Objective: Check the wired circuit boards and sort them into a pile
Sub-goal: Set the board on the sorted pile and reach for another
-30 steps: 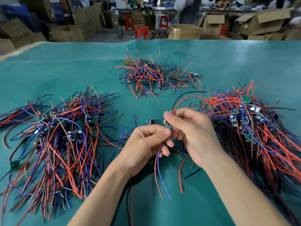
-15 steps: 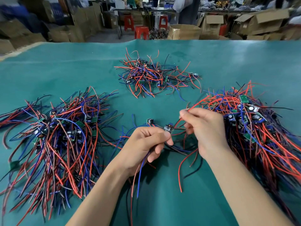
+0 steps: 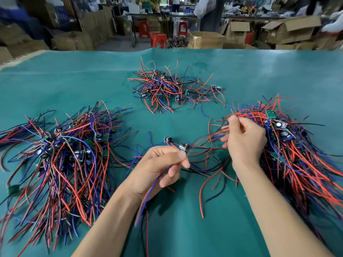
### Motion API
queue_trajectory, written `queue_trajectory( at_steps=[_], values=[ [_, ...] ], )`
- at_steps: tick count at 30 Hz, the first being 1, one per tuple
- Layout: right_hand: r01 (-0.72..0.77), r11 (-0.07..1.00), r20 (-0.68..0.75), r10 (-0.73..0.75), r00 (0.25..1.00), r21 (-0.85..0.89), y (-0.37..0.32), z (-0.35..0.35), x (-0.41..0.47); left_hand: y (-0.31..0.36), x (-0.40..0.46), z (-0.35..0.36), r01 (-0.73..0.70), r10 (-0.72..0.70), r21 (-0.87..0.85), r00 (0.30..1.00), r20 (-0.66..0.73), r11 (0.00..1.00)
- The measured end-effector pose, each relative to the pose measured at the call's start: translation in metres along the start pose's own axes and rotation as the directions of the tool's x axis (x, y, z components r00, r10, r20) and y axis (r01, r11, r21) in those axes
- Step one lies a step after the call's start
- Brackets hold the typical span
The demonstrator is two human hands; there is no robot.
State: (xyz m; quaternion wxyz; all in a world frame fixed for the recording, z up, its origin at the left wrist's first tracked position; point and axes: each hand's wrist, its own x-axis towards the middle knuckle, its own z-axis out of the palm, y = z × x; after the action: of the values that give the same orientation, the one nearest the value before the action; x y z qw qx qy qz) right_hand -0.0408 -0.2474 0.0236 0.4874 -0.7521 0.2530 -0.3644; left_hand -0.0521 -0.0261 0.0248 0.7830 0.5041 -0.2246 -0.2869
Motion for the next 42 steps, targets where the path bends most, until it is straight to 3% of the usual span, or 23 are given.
queue_trajectory(
  at_steps=[3, 5, 7, 9, 11, 13, 14, 16, 18, 21, 23, 25, 30, 37, 40, 42],
  values=[
    [-0.1, 0.942, 0.07, 0.082, 0.994, 0.32, -0.014, 0.004, -0.018, -0.002, 0.007, -0.003, -0.05, 0.05, 0.008, 0.985, -0.162, 0.999],
    [-0.193, 0.892, 0.245, 0.097, 0.965, 0.408, -0.023, 0.008, -0.032, -0.005, 0.01, -0.004, -0.052, 0.051, 0.0, 0.974, -0.219, 0.999],
    [-0.402, 0.821, 0.511, 0.161, 0.844, 0.405, -0.031, 0.01, -0.041, -0.007, 0.012, -0.007, -0.048, 0.041, -0.023, 0.972, -0.233, 0.999],
    [-0.639, 0.679, 0.71, 0.243, 0.661, 0.362, -0.036, 0.009, -0.046, -0.009, 0.012, -0.009, -0.049, 0.038, -0.042, 0.972, -0.232, 0.998],
    [-0.779, 0.5, 0.798, 0.251, 0.548, 0.378, -0.036, 0.008, -0.048, -0.009, 0.013, -0.01, -0.06, 0.046, -0.056, 0.972, -0.231, 0.997],
    [-0.832, 0.377, 0.82, 0.251, 0.515, 0.407, -0.036, 0.008, -0.049, -0.008, 0.013, -0.009, -0.068, 0.051, -0.074, 0.974, -0.219, 0.995],
    [-0.825, 0.39, 0.818, 0.244, 0.522, 0.41, -0.037, 0.009, -0.051, -0.008, 0.013, -0.009, -0.068, 0.051, -0.076, 0.976, -0.21, 0.995],
    [-0.722, 0.569, 0.782, 0.205, 0.588, 0.394, -0.039, 0.013, -0.058, -0.008, 0.012, -0.007, -0.057, 0.05, -0.033, 0.981, -0.186, 0.998],
    [-0.481, 0.783, 0.701, 0.083, 0.709, 0.394, -0.038, 0.016, -0.064, -0.009, 0.009, -0.005, -0.038, 0.048, 0.074, 0.988, -0.147, 0.997],
    [-0.103, 0.928, 0.584, -0.137, 0.8, 0.359, -0.035, 0.011, -0.06, -0.011, 0.008, -0.001, 0.0, 0.014, 0.139, 0.995, -0.099, 0.99],
    [-0.023, 0.942, 0.583, -0.189, 0.79, 0.336, -0.033, 0.006, -0.055, -0.01, 0.007, 0.0, 0.029, -0.016, 0.143, 0.996, -0.093, 0.989],
    [-0.072, 0.923, 0.575, -0.173, 0.8, 0.378, -0.032, 0.006, -0.052, -0.007, 0.007, 0.001, 0.046, -0.038, 0.143, 0.998, -0.059, 0.989],
    [-0.14, 0.847, 0.35, -0.058, 0.935, 0.514, -0.032, 0.005, -0.039, -0.003, 0.005, 0.007, 0.077, -0.084, 0.093, 0.994, 0.068, 0.993],
    [-0.122, 0.758, 0.118, 0.06, 0.991, 0.64, -0.074, -0.009, -0.011, 0.0, 0.0, 0.013, 0.158, -0.182, 0.119, 0.955, 0.233, 0.98],
    [-0.102, 0.692, 0.181, -0.043, 0.982, 0.715, -0.123, -0.01, -0.016, 0.001, -0.001, 0.014, 0.162, -0.192, 0.129, 0.943, 0.271, 0.978],
    [-0.084, 0.718, 0.3, -0.179, 0.937, 0.691, -0.159, 0.008, -0.031, 0.001, 0.0, 0.013, 0.162, -0.181, 0.097, 0.952, 0.247, 0.982]
  ],
)
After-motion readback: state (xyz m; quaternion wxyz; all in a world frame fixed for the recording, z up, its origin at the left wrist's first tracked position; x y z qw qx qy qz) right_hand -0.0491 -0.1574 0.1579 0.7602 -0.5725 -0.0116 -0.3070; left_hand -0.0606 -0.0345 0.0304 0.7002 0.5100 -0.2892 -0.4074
